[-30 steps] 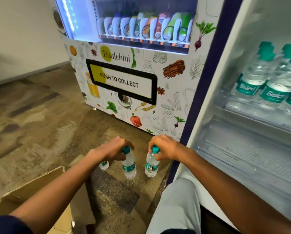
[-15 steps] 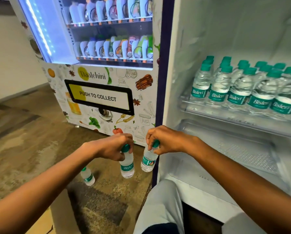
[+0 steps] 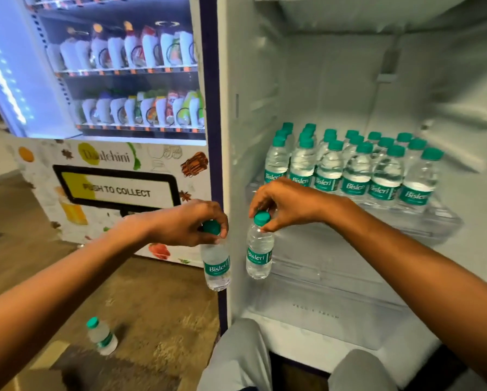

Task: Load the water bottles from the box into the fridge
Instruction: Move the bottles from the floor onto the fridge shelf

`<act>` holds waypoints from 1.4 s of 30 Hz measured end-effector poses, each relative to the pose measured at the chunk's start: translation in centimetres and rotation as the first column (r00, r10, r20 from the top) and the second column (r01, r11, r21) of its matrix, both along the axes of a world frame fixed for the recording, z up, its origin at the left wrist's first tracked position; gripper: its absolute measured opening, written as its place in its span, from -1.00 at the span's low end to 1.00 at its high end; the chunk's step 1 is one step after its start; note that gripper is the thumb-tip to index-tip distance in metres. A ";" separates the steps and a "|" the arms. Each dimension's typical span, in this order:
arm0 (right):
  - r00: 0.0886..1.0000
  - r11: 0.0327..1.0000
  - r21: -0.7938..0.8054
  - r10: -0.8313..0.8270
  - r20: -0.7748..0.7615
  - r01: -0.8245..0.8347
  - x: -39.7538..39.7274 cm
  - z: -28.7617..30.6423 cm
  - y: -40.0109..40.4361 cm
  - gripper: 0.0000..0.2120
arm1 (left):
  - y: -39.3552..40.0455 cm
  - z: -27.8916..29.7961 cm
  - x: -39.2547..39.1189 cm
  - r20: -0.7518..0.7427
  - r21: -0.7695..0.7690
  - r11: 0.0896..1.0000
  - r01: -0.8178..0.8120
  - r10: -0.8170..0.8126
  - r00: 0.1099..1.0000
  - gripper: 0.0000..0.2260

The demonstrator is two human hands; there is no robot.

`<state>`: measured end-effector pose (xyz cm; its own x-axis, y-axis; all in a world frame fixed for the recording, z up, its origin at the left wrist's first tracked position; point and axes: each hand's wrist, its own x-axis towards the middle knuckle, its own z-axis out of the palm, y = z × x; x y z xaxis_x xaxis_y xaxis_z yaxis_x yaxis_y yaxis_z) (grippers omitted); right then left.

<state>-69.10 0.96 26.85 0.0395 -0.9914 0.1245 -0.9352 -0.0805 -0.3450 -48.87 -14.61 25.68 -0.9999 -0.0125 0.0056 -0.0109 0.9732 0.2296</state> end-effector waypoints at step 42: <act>0.801 0.693 -0.617 -0.576 -0.163 0.373 -18.2 21.0 5.8 -0.67 | 3.2 20.9 -27.9 -0.697 -0.018 0.997 -0.071 0.038 0.716 -0.72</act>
